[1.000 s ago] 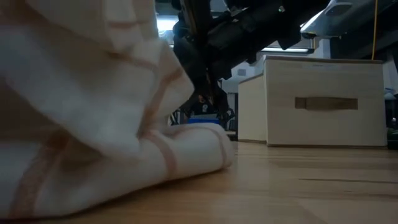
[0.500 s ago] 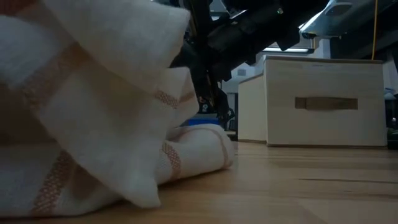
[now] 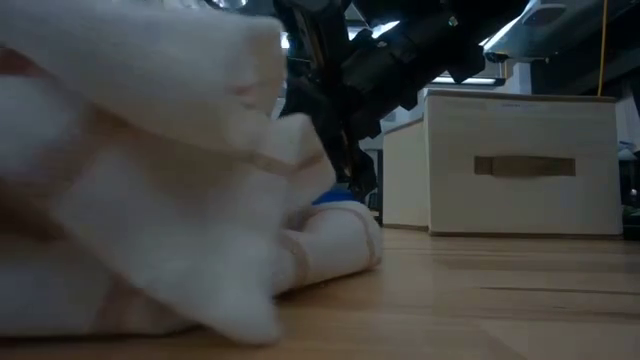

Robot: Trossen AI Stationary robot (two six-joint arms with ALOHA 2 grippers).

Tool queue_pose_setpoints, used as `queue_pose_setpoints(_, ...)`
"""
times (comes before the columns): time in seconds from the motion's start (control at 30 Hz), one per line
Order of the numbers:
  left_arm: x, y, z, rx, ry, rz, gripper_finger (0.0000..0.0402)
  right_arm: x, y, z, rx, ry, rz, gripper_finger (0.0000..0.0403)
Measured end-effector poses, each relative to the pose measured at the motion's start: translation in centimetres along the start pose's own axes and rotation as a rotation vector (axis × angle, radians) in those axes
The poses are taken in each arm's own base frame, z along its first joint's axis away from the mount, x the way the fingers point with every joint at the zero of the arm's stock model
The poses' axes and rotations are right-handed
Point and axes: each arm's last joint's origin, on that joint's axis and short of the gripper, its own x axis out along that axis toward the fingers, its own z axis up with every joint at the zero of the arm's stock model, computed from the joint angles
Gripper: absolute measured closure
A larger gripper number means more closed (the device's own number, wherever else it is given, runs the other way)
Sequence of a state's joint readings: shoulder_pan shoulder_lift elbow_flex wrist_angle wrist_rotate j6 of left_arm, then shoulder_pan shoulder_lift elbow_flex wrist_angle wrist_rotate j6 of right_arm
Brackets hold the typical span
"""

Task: Fold towel
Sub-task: Fold the white kitchen towel

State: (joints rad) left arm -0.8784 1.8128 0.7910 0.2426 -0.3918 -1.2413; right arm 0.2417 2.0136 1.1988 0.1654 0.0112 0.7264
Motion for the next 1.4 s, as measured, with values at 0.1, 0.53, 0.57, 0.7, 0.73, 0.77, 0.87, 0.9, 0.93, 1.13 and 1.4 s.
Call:
queue_pose_setpoints(0.1,0.3,0.2,0.7,-0.056,-0.016,0.009,0.0305,0.0,0.0,0.0,0.0,0.008,0.003,0.0398)
queue_pose_setpoints(0.53,0.8,0.4,2.3,0.148,-0.062,-0.003,0.0185,-0.1,-1.0,-0.9,-0.025,0.081,-0.118,0.0398)
queue_pose_setpoints(0.57,0.8,0.4,2.3,0.168,-0.063,-0.002,0.0185,-0.1,-1.0,-1.0,-0.025,0.085,-0.125,0.0398)
queue_pose_setpoints(0.7,0.8,0.2,2.7,0.17,-0.149,0.0,0.0196,-0.1,-1.1,-1.0,-0.026,0.09,-0.13,0.0398)
queue_pose_setpoints(0.73,0.8,-0.1,2.9,0.164,-0.183,-0.013,0.0199,-0.1,-1.1,-1.1,-0.026,0.093,-0.132,0.0398)
queue_pose_setpoints(0.77,0.8,-0.3,3.1,0.168,-0.211,-0.028,0.0201,-0.1,-1.1,-1.1,-0.026,0.094,-0.134,0.0398)
queue_pose_setpoints(0.87,0.6,-1.0,3.4,0.202,-0.264,-0.082,0.0205,-0.1,-1.2,-1.1,-0.026,0.101,-0.139,0.0398)
queue_pose_setpoints(0.9,0.6,-1.3,3.5,0.217,-0.27,-0.09,0.0205,-0.1,-1.2,-1.2,-0.026,0.105,-0.138,0.0398)
queue_pose_setpoints(0.93,0.6,-1.5,3.6,0.231,-0.276,-0.096,0.0205,-0.1,-1.2,-1.2,-0.025,0.109,-0.134,0.0398)
queue_pose_setpoints(1.13,0.4,-2.9,4.3,0.368,-0.325,-0.095,0.0206,-0.1,-1.1,-1.2,-0.019,0.113,-0.129,0.0398)
queue_pose_setpoints(1.4,0.3,-4.9,5.4,0.615,-0.363,-0.031,0.0206,-0.1,-1.1,-1.2,-0.001,0.112,-0.129,0.0398)
